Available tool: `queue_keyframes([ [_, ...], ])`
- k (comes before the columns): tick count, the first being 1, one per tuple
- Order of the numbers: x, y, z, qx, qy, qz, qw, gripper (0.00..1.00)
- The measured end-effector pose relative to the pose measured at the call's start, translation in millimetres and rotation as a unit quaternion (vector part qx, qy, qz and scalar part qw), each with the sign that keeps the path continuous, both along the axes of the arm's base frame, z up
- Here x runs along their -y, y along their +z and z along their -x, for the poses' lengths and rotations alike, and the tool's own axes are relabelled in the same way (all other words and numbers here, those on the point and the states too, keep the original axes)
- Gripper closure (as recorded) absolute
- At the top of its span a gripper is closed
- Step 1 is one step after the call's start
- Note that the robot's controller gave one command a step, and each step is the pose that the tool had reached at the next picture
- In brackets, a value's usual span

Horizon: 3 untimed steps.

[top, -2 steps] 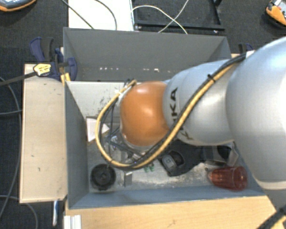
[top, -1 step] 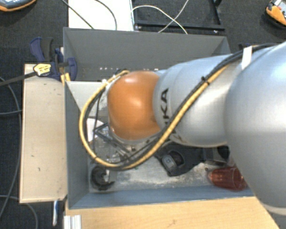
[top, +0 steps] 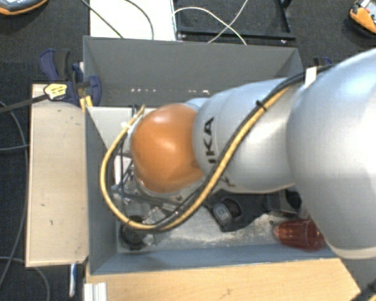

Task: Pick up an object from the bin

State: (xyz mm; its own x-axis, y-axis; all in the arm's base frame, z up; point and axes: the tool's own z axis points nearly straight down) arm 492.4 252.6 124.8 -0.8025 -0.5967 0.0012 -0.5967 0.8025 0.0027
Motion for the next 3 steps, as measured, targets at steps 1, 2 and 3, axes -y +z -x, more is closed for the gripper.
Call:
queue_keyframes([
  [1, 4.4, -53.6, 7.8, 0.0043, -0.015, -0.002, 0.9999, 0.0],
  [2, -2.0, -49.9, 5.5, 0.0059, 0.165, -0.001, 0.9863, 1.0],
  [3, -3.0, -50.1, 6.1, 0.0055, 0.166, -0.002, 0.9861, 1.0],
])
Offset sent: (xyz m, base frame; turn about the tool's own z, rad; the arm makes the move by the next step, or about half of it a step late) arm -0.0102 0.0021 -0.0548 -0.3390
